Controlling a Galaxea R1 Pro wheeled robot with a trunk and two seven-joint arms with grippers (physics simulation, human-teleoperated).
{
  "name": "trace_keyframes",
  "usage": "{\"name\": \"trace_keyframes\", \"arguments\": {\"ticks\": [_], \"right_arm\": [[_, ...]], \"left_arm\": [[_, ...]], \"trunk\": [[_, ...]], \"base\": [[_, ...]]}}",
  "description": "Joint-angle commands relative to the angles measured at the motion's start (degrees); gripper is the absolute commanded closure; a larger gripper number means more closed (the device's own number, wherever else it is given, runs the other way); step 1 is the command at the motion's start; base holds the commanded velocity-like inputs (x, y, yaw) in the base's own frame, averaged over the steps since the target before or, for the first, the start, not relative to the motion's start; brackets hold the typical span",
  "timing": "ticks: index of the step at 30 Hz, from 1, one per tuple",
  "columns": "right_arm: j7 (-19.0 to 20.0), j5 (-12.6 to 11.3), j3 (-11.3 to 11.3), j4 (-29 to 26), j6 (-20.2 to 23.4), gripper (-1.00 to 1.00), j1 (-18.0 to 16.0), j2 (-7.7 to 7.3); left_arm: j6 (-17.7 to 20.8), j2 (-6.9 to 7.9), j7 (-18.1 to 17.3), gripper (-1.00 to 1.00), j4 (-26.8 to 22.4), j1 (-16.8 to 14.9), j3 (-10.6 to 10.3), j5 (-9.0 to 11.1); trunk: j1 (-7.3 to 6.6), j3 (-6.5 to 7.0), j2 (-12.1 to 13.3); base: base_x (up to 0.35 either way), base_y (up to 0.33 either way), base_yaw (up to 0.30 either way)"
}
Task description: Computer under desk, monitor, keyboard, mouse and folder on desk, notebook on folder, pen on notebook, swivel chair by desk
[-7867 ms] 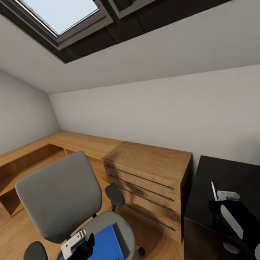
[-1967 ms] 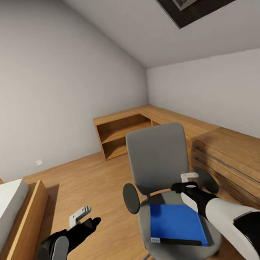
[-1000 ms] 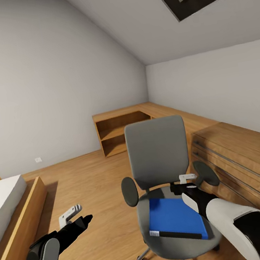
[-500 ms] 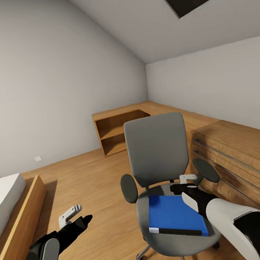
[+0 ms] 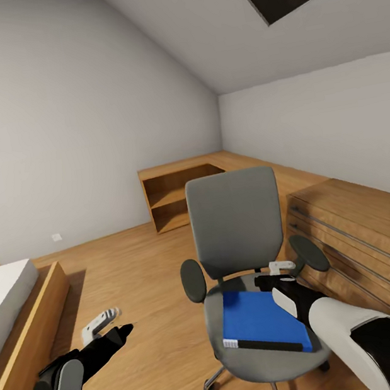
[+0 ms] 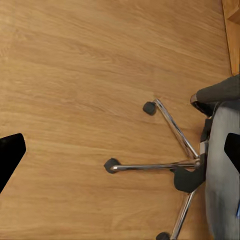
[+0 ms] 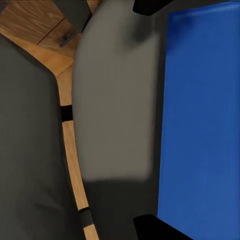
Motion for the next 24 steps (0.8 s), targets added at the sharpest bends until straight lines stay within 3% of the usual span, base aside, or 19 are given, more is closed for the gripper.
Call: {"name": "trace_keyframes", "arguments": {"ticks": [1, 11, 20, 24], "right_arm": [[-0.3, -0.4, 0.5, -0.1, 0.4, -1.00, 0.0, -0.02], [-0.3, -0.3, 0.5, -0.1, 0.4, -1.00, 0.0, -0.03], [-0.3, -0.3, 0.5, -0.1, 0.4, -1.00, 0.0, -0.03], [-0.3, -0.3, 0.5, -0.1, 0.4, -1.00, 0.0, -0.09]], "left_arm": [[0.2, -0.01, 0.5, -1.00, 0.0, 0.0, 0.3, 0.8], [0.2, -0.01, 0.4, -1.00, 0.0, 0.0, 0.8, 0.8], [0.1, -0.01, 0.4, -1.00, -0.1, 0.0, 0.9, 0.8], [0.1, -0.01, 0.5, -1.00, -0.2, 0.0, 2.6, 0.8]], "trunk": [[-0.01, -0.06, 0.0], [-0.01, -0.06, 0.0], [-0.01, -0.06, 0.0], [-0.01, -0.06, 0.0]], "base": [[0.000, 0.000, 0.000], [0.063, 0.049, 0.000], [0.252, 0.001, 0.000], [0.191, 0.000, 0.000]]}}
